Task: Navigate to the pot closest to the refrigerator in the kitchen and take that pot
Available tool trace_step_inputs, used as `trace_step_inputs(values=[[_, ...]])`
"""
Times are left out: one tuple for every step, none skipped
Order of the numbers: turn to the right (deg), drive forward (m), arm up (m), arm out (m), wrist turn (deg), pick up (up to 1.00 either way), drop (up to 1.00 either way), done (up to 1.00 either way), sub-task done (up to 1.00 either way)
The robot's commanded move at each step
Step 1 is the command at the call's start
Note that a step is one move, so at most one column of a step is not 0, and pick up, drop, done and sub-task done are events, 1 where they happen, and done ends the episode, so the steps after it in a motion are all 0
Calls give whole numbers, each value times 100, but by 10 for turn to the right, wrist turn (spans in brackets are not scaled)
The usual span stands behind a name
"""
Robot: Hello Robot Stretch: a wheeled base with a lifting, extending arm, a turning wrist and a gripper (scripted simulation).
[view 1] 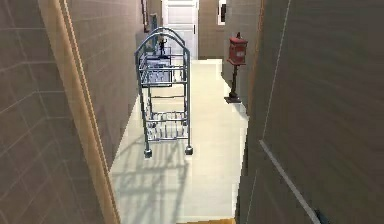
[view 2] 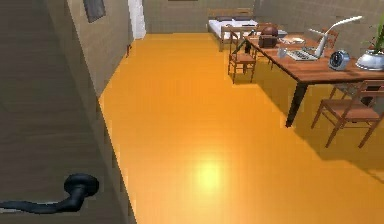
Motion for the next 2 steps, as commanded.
trace_step_inputs(values=[[0,100,0,0,0,0,0,0,0],[-120,0,0,0,0,0,0,0,0]])
